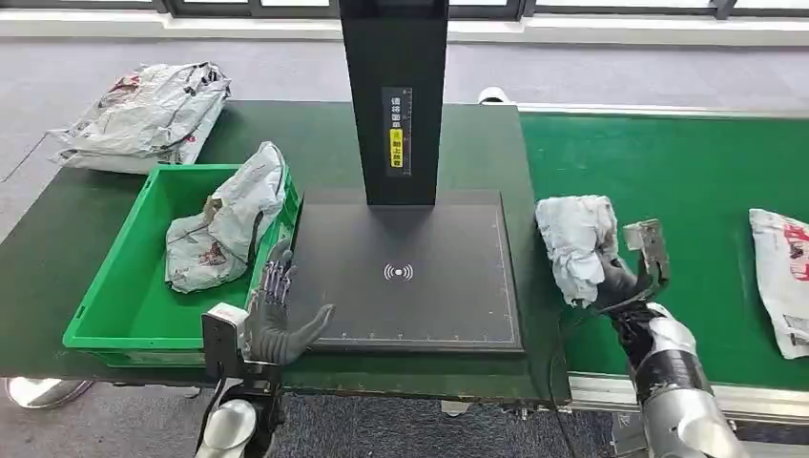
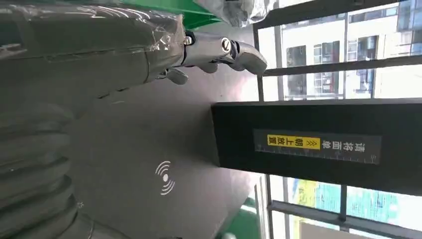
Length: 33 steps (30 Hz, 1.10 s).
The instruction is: Moved the parcel from conveyor to table for the left to box.
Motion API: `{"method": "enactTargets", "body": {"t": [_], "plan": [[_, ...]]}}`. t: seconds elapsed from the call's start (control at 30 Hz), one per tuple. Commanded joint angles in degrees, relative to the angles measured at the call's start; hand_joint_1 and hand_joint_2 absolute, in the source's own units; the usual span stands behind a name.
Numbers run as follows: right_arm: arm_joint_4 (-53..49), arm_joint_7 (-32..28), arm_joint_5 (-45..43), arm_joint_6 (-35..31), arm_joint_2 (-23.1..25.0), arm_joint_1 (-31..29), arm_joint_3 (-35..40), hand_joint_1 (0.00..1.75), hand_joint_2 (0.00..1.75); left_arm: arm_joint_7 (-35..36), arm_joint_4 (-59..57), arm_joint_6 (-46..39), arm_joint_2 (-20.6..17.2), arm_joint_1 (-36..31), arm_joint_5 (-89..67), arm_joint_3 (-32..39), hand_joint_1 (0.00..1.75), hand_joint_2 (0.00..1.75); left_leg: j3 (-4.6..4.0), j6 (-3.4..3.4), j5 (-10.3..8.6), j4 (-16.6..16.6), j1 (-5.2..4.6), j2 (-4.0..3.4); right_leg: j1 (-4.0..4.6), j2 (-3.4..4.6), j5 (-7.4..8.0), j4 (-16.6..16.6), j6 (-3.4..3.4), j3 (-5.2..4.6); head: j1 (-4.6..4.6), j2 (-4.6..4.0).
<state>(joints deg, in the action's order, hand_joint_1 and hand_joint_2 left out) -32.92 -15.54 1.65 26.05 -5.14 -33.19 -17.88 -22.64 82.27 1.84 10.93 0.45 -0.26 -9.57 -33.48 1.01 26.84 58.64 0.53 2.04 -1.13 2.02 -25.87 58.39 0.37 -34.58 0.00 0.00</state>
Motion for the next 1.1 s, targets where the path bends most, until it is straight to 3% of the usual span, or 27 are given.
{"method": "enactTargets", "body": {"t": [0.03, 0.2, 0.3, 0.43, 0.6, 0.67, 0.83, 1.1], "plan": [[-12.4, 3.2, -5.1, -1.7, 3.1, 2.2, -1.8, 1.75, 1.75, 0.1, -0.7, -0.4, 0.5, 0.2, -0.4, 2.2, 0.00, 1.75, 0.05, -0.01, 0.01, 0.0, 0.00, -0.22, 0.04, -0.01, 0.03, 0.0, -0.05, 0.01, 0.00, 0.00], [-16.8, 1.0, -8.1, -3.7, 3.2, 3.7, -0.2, 1.75, 1.75, 0.1, -1.3, -0.4, 0.7, 0.2, -0.7, 2.3, 0.00, 1.75, 0.08, -0.02, -0.02, -0.1, -0.02, -0.23, 0.03, -0.06, 0.04, -0.1, -0.06, 0.03, 0.02, 0.00], [-30.2, 0.7, -7.9, -8.8, 3.4, 7.0, 4.8, 1.75, 1.75, -0.2, -1.8, -0.6, 0.4, 0.4, -1.0, 1.9, 0.00, 1.75, 0.02, -0.03, -0.01, -0.1, -0.03, -0.26, 0.02, -0.06, 0.03, 0.0, -0.07, -0.04, 0.02, 0.02], [-35.5, 2.5, -4.6, -10.2, 3.6, 7.3, 12.8, 1.75, 1.75, -0.7, -3.1, -0.7, 0.4, -0.3, -0.9, 1.4, 0.00, 1.75, -0.02, -0.03, 0.00, -0.1, -0.07, -0.26, -0.03, 0.03, 0.02, 0.0, -0.05, -0.10, 0.02, 0.02], [-24.0, 4.7, 4.0, -14.3, 5.2, 0.3, 25.2, 1.75, 1.75, -0.4, -3.1, -0.6, 0.5, -2.0, -1.2, 0.6, 0.00, 1.75, -0.03, -0.01, 0.00, 0.0, -0.04, -0.50, 0.00, 0.34, 0.10, 0.0, -0.05, -0.19, 0.02, 0.02], [-19.4, 4.3, 4.8, -15.5, 6.1, -1.5, 26.8, 1.75, 1.75, -0.2, -3.0, -0.5, 0.5, -2.4, -1.1, 0.5, 0.00, 1.75, 0.05, -0.01, -0.03, -0.1, 0.01, -0.78, 0.09, 0.41, 0.19, -0.1, -0.10, -0.15, 0.02, 0.00], [1.8, 5.2, 7.6, -14.2, 11.8, -9.7, 35.7, 1.75, 1.75, 0.5, -2.0, 0.0, 0.2, -2.7, -1.5, -0.7, 0.00, 1.75, 0.13, 0.06, -0.13, -0.2, 0.03, -0.78, 0.15, 0.37, 0.24, -0.2, -0.13, -0.07, 0.00, 0.00], [9.6, 4.5, 7.1, -11.7, 20.9, -8.4, 41.8, 1.75, 1.75, 0.5, -4.7, -0.2, -1.0, -5.7, -2.0, -2.9, 0.00, 1.75, 0.08, 0.14, -0.18, -0.1, 0.07, -0.27, 0.16, 0.12, 0.07, 0.0, -0.15, -0.05, 0.00, 0.02]]}}
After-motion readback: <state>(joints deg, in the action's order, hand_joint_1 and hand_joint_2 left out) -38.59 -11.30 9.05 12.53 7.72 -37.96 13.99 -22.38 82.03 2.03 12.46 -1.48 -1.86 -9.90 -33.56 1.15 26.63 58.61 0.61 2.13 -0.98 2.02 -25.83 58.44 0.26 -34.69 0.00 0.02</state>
